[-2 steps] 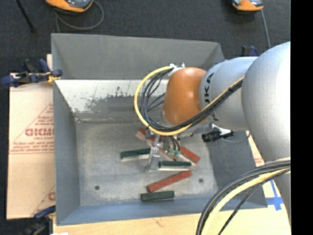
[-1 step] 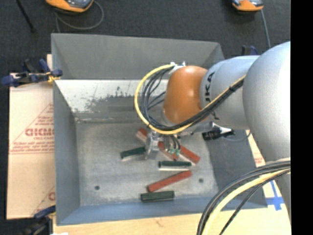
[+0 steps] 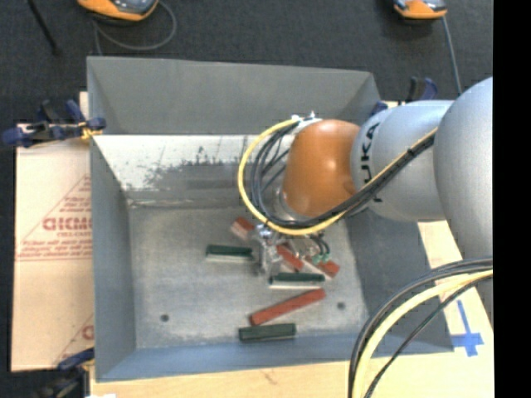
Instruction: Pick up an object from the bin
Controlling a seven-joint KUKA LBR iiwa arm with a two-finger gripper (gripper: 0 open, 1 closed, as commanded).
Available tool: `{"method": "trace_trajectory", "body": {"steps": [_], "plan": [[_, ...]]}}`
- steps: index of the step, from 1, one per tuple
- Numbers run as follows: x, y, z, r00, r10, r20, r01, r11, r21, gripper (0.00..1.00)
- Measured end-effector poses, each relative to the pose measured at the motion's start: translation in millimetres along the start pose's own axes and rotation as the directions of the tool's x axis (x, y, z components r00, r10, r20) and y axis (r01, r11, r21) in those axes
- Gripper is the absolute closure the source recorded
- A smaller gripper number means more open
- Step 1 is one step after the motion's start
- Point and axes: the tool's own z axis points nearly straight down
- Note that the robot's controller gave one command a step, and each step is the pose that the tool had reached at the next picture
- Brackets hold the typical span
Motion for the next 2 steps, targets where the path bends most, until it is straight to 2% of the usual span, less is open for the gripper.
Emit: {"method": "trace_trajectory", "body": {"steps": [1,2], "plan": [[39.7,-42.1,1.6,0.998,-0.064,-0.014,0.064,0.998,-0.001,1.0],[38.3,-39.9,1.6,0.998,-0.064,-0.012,0.064,0.998,-0.003,0.0]]}}
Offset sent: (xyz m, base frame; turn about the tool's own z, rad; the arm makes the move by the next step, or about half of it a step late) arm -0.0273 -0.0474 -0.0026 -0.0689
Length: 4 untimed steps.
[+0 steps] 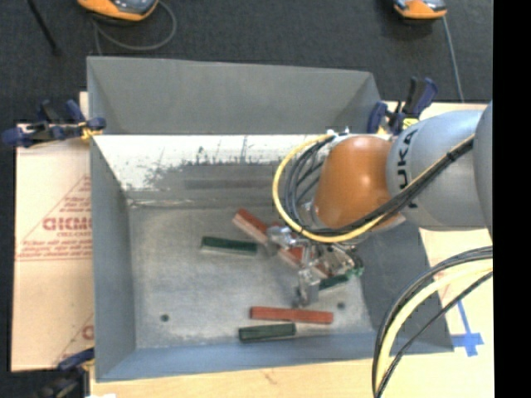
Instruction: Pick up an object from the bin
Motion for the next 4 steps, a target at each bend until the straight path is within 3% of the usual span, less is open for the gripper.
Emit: {"method": "trace_trajectory", "body": {"steps": [1,2,3,4], "plan": [[29.4,-79,-41,1.0,0.004,0.003,-0.004,1.0,0.007,0.0],[49.8,-105,2,1.0,-0.013,0.002,0.013,1.0,0.002,0.0],[30.6,-61,-1,0.997,-0.082,0.002,0.082,0.997,0.001,0.0],[31.3,-62,0,0.997,-0.077,0.002,0.077,0.997,0.0,1.0]]}}
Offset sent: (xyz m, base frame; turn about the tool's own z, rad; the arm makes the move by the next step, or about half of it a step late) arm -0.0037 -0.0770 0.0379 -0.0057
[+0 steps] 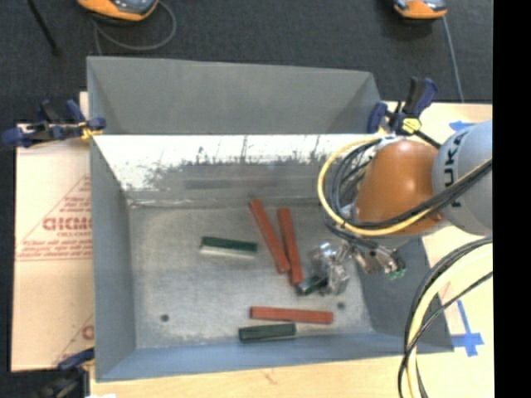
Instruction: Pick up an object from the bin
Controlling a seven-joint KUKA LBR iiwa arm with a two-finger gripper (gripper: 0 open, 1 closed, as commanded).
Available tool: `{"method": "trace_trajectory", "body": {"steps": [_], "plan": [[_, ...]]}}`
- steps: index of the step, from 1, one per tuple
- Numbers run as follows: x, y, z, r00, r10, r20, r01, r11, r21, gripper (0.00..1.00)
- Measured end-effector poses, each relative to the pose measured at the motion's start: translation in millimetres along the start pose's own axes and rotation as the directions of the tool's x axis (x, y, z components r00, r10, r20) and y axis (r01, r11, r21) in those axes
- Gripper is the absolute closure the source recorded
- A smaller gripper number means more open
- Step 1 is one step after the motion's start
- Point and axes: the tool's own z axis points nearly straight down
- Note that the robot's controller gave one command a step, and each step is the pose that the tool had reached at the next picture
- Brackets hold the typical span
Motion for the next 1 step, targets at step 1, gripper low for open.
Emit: {"method": "trace_trajectory", "body": {"steps": [1], "plan": [[-2.1,-0.5,-150.8,1.0,-0.029,0.006,0.029,1.0,0.006,1.0]]}}
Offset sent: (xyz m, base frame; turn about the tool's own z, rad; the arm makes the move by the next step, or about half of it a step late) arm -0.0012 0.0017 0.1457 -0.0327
